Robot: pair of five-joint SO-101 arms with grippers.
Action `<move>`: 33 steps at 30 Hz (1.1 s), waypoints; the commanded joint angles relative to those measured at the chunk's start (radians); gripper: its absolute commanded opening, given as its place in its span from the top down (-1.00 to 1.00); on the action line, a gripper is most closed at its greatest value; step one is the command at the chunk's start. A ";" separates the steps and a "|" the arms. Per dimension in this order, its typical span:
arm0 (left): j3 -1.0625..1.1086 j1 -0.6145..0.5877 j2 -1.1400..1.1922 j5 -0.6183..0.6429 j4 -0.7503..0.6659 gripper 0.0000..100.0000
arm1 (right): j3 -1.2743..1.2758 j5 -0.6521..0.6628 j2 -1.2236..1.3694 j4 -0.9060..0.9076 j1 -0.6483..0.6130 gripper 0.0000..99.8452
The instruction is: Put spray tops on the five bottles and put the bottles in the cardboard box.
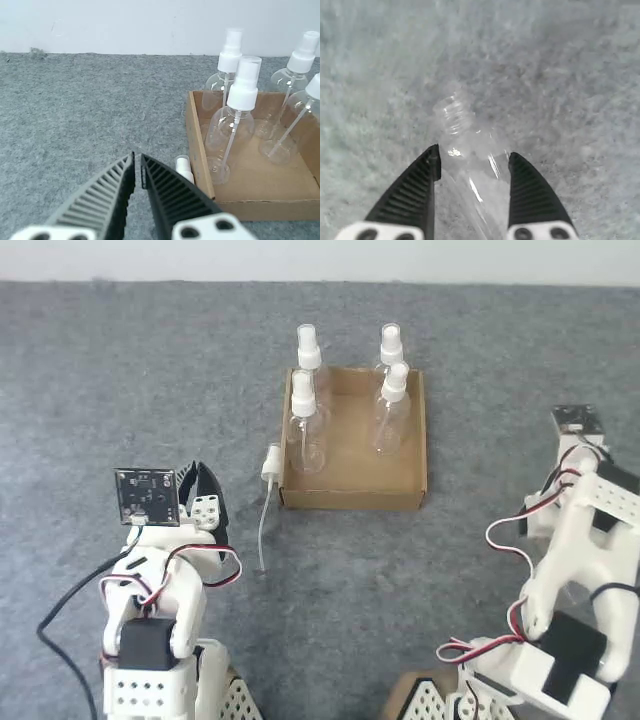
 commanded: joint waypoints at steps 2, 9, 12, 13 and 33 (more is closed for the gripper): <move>-0.008 0.003 -0.012 0.003 -0.021 0.98 | -0.087 -0.026 -0.018 -0.007 -0.007 0.89; -0.008 0.003 -0.012 0.003 -0.021 0.98 | -0.095 -0.017 -0.024 -0.010 -0.007 0.50; -0.008 0.003 -0.012 0.003 -0.021 0.98 | -0.117 0.094 -0.024 -0.002 -0.008 0.52; -0.008 0.003 -0.012 0.003 -0.021 0.98 | -0.126 0.138 -0.022 0.012 -0.007 0.51; -0.008 0.005 -0.012 0.003 -0.021 0.98 | -0.190 0.555 0.170 0.125 -0.031 0.41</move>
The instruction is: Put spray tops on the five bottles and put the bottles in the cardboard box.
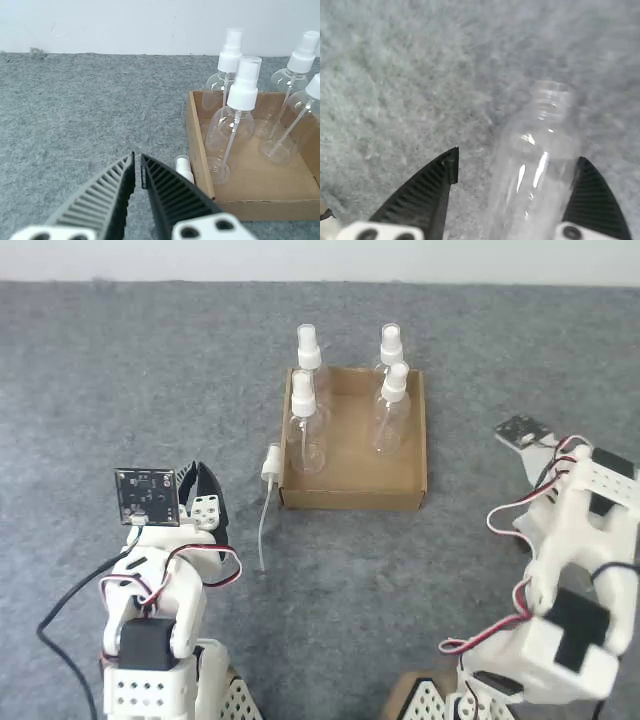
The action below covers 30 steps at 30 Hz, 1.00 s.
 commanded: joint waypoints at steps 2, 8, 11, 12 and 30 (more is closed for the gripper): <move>-0.008 0.003 -0.012 0.003 -0.021 0.98 | -0.130 0.011 0.064 -0.004 0.012 0.45; -0.008 -0.005 -0.012 0.008 -0.021 0.98 | -0.193 -0.095 0.105 -0.005 0.018 0.97; -0.010 -0.005 -0.012 0.006 -0.021 0.98 | -0.199 -0.196 0.117 -0.007 0.018 0.96; -0.013 -0.005 -0.009 0.005 -0.021 0.98 | -0.212 -0.245 0.120 -0.007 0.018 0.95; -0.539 -0.006 0.652 -0.163 0.147 0.97 | -0.466 -0.509 0.306 0.008 0.035 0.94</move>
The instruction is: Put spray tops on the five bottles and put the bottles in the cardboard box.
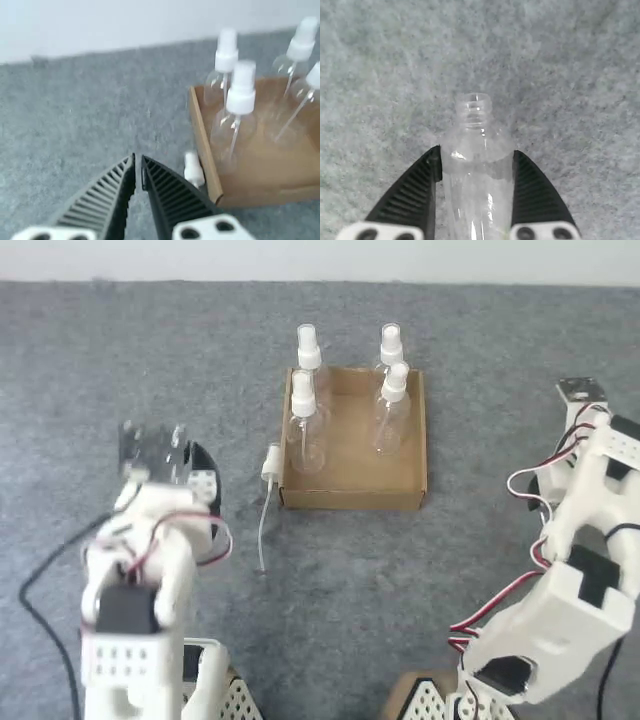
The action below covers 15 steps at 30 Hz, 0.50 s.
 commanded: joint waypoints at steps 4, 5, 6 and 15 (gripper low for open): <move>-0.275 -0.002 0.494 -0.023 0.046 0.87 | -0.064 -0.005 -0.013 0.073 0.005 0.85; -0.295 0.005 0.545 -0.023 0.044 0.81 | -0.064 0.002 -0.013 0.076 0.005 0.79; -0.309 0.006 0.592 -0.025 0.032 0.75 | -0.064 0.017 -0.013 0.076 0.005 0.74; -0.377 -0.002 0.942 -0.029 -0.141 0.52 | -0.064 0.049 -0.012 0.079 0.008 0.64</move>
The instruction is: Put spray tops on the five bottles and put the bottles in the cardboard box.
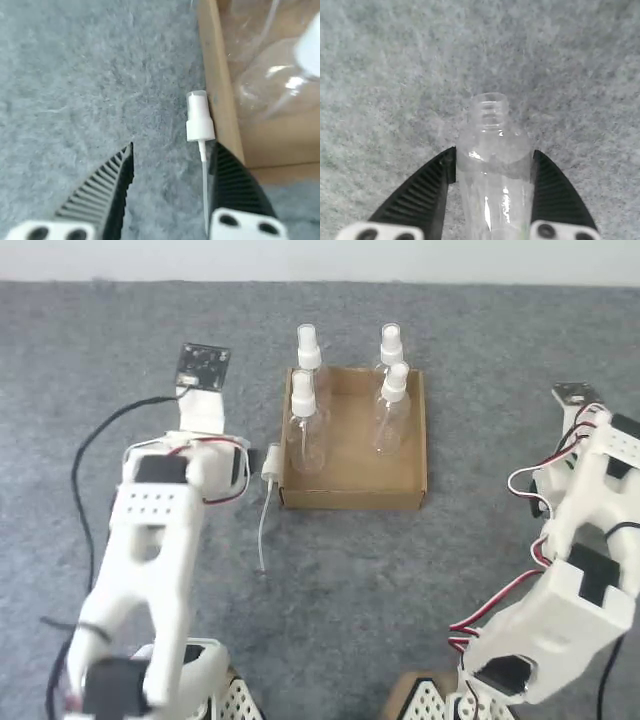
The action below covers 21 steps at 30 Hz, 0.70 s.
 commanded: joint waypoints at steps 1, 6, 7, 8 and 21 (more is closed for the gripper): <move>-0.094 -0.002 0.120 -0.011 -0.069 0.52 | -0.051 0.017 -0.018 0.007 0.007 0.64; -0.186 0.000 0.267 -0.011 -0.094 0.52 | -0.049 0.018 -0.016 0.008 0.007 0.64; -0.206 0.002 0.293 -0.011 -0.094 0.52 | -0.049 0.018 -0.013 0.008 0.007 0.64; -0.223 0.002 0.318 -0.011 -0.094 0.52 | -0.049 0.018 -0.012 0.008 0.007 0.64; -0.375 0.008 0.562 -0.011 -0.092 0.52 | -0.048 0.018 -0.008 0.002 0.007 0.64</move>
